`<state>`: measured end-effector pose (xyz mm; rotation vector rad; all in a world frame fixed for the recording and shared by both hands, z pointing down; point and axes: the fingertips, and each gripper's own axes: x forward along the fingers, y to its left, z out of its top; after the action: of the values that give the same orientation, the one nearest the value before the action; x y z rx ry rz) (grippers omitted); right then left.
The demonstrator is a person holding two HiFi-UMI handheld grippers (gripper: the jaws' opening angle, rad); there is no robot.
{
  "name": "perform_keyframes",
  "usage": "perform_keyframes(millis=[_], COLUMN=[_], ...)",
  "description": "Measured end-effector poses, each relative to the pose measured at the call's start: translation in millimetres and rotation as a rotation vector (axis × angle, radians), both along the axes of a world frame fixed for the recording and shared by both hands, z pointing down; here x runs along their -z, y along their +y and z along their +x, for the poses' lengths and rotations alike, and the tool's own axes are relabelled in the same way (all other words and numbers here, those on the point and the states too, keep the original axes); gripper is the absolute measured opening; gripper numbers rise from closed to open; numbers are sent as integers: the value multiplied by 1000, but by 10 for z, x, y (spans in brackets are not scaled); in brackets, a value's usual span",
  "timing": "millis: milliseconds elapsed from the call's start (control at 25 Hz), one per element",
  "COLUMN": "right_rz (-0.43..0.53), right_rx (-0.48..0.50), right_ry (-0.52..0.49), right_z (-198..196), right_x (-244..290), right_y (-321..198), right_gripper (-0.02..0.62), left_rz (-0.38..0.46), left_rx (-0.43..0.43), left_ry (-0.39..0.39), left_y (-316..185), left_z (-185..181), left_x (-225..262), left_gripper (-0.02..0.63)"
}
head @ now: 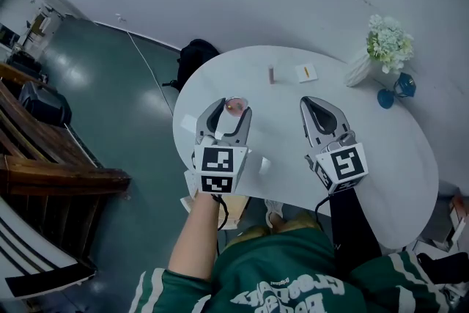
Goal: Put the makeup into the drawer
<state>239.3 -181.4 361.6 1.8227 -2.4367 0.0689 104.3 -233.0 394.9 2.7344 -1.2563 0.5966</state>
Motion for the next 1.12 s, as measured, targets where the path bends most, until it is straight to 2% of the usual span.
perform_keyframes(millis=[120, 280, 680, 1120], right_rz=[12, 13, 11, 12], right_rx=[25, 74, 257, 443], right_ry=[-3, -8, -33, -53], right_z=[-91, -320, -1146, -2111], right_x=[42, 42, -22, -22], right_y=[-44, -118, -327, -337], right_gripper=[3, 3, 3, 3], left_rz=[58, 73, 109, 109], left_rx=[51, 110, 292, 488], left_ry=[54, 69, 47, 12], left_y=[79, 112, 242, 745], left_z=[-123, -384, -1246, -2226], left_x=[202, 265, 355, 323], left_gripper=[230, 230, 230, 230])
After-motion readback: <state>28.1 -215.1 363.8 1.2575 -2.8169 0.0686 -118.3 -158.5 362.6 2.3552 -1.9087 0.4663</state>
